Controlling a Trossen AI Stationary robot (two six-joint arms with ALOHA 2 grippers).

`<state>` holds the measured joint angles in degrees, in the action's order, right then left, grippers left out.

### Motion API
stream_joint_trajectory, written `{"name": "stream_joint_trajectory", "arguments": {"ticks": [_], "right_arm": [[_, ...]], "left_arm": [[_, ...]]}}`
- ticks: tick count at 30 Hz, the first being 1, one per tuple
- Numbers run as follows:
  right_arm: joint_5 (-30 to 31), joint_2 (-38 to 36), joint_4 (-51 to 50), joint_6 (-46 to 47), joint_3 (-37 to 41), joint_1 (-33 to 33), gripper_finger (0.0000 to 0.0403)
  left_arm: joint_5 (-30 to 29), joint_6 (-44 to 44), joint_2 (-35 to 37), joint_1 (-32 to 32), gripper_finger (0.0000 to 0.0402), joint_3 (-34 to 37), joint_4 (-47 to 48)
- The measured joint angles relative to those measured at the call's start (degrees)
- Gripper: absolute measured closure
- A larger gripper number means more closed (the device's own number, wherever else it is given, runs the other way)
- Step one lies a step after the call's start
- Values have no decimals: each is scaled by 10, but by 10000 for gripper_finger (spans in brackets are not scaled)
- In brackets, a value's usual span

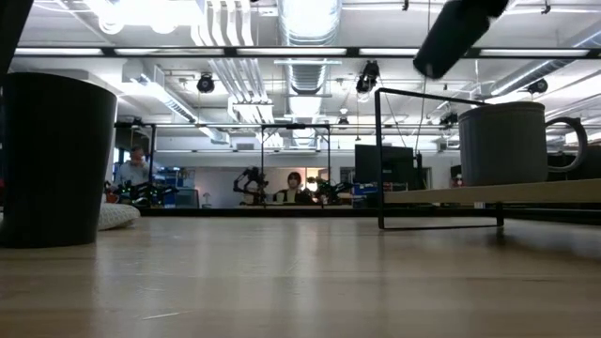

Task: Stack small to large cups/mugs on shelf
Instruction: Put the blue cup on the shelf

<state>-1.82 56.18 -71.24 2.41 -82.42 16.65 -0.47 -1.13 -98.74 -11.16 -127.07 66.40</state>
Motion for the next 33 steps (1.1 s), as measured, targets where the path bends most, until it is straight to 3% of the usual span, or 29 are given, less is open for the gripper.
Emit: {"name": "stream_joint_trajectory", "arguments": {"ticks": [6, 13, 23, 33], "right_arm": [[4, -37, -23, 40, -25, -150, 394], [4, -25, -27, 113, -23, -273, 394], [-16, 62, -90, 199, -19, -398, 394], [0, 142, -100, 348, -2, -487, 394]], "left_arm": [[-1, 0, 0, 0, 316, 0, 7], [-1, -2, 0, 0, 316, 0, 7], [-72, -2, -2, 0, 316, 9, 11], [-74, -45, -1, 3, 316, 10, 19]]}}
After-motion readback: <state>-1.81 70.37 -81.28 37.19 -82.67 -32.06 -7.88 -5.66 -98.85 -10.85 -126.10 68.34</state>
